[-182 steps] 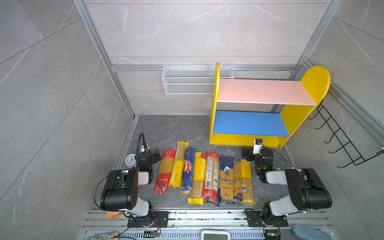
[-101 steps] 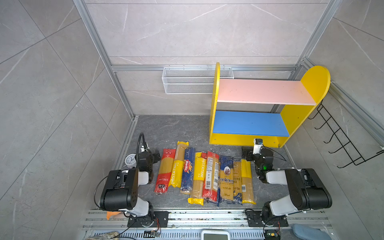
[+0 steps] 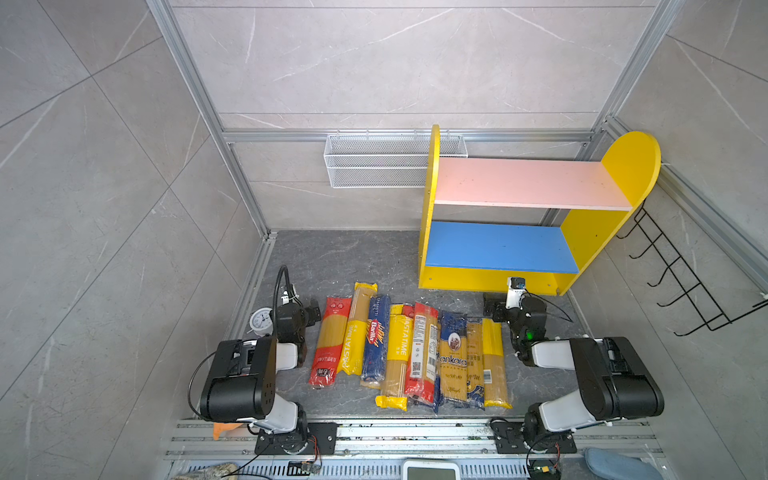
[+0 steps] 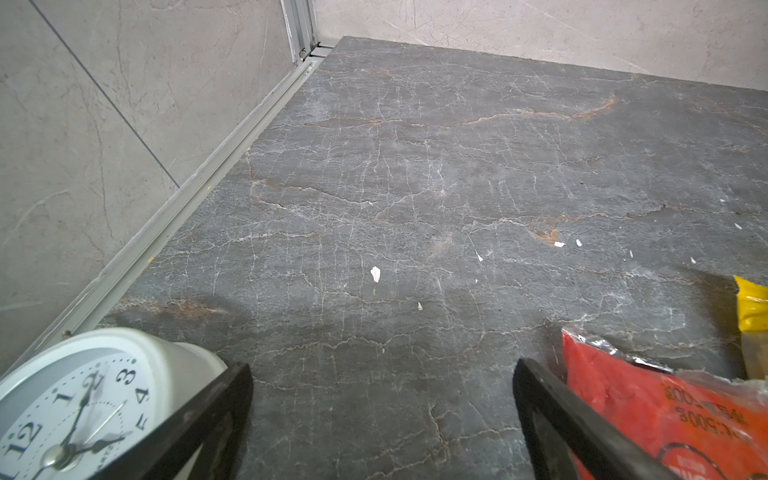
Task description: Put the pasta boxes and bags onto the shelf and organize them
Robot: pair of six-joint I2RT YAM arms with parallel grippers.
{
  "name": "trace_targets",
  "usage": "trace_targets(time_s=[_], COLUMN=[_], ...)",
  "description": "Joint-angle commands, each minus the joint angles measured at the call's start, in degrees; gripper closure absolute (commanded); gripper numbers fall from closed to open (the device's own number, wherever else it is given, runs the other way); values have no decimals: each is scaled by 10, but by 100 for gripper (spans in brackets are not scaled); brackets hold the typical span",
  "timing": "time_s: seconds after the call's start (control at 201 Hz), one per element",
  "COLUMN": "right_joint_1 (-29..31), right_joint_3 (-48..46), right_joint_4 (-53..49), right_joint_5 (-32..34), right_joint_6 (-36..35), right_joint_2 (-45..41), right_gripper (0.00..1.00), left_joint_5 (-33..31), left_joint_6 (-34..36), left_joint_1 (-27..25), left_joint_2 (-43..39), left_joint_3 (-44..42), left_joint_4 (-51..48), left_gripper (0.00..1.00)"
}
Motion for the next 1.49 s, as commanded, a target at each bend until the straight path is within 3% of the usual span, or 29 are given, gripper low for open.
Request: trace_targets(time_s=[0.0,0.677,0.841,0.966,1.1,1.215,1.364,1.488], right_joint_1=[0,1,5,6,11,31,65,120], right_joint_3=[8,8,11,46,88,148,250,306], right_joint_4=[0,0,-4,-97,-228,-399,-661,-808], right_joint_5=[-6,-6,29,58,125,199,285,326], right_joint_6=[0,-1,5,14,42,96,224,277], right_joint_2=[2,1,-2,-32,-83,-131,-169,-194], right_gripper=[0,0,0,0,0,0,0,0], left_joint_5=[5,5,-7,-18,-30,-32,-62,-91], left_joint_6=[17,17,26,30,35,26,-21,-59], left_joint_1=[-1,-3,-14,-20,-26,-30,-43,-85], left_joint_2=[-2,-2,-3,-18,-66,-114,-165,-204], left_joint_3=[12,12,13,25,117,139,199,247], left_joint_4=[26,26,25,-5,-204,-255,-385,-490], left_gripper=[0,0,1,1,3,2,2,1])
